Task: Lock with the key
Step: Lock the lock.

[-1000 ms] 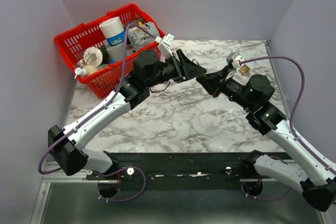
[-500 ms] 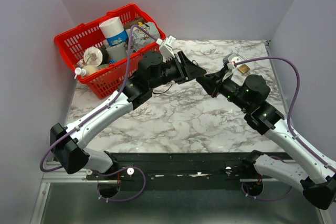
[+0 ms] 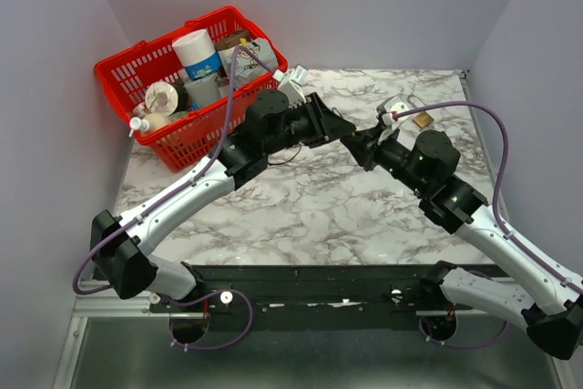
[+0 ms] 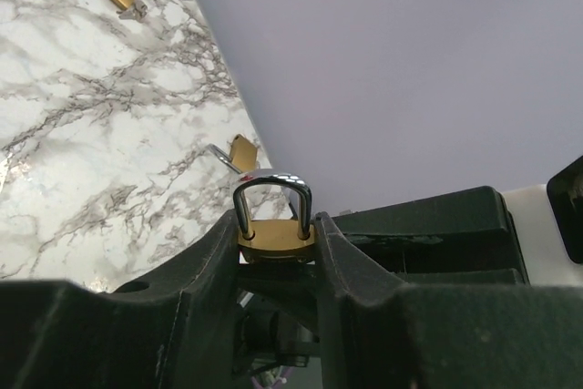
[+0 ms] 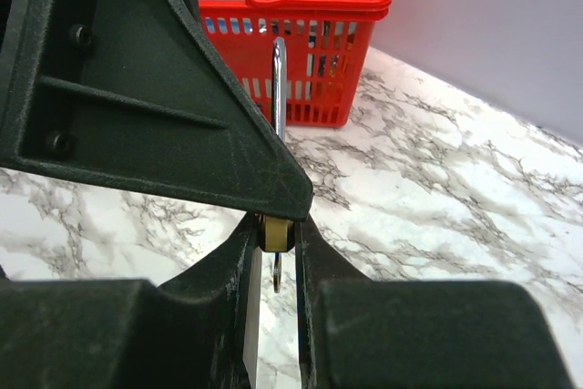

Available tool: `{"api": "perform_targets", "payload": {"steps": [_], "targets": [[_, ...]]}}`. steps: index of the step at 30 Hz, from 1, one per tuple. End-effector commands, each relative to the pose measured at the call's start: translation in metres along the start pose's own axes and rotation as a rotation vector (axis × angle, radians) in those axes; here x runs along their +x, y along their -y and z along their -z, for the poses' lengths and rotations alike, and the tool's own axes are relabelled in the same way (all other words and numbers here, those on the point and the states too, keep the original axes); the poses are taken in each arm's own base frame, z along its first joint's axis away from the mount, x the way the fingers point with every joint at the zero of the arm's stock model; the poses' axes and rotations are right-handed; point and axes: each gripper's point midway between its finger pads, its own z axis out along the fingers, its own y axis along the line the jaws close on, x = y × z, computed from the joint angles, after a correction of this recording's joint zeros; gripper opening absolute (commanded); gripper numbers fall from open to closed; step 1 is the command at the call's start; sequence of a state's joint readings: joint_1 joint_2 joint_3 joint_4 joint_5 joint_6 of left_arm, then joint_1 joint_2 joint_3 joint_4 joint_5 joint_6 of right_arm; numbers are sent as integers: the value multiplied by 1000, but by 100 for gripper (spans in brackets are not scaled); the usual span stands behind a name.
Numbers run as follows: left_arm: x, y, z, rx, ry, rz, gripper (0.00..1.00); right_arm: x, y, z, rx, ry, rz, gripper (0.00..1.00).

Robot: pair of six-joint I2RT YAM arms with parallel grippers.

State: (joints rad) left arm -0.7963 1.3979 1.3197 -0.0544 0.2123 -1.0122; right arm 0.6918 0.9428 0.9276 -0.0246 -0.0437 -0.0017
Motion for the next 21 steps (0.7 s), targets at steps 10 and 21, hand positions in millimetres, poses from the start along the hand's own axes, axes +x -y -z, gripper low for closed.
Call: {"api": "perform_targets", "payload": {"steps": [10, 21], "targets": [[-5, -19, 13, -3, -39, 30, 0, 8, -19, 14, -97, -70, -6, 56], [-30, -12, 25, 46, 12, 52, 0, 15, -19, 15, -140, -152, 28, 48]]}}
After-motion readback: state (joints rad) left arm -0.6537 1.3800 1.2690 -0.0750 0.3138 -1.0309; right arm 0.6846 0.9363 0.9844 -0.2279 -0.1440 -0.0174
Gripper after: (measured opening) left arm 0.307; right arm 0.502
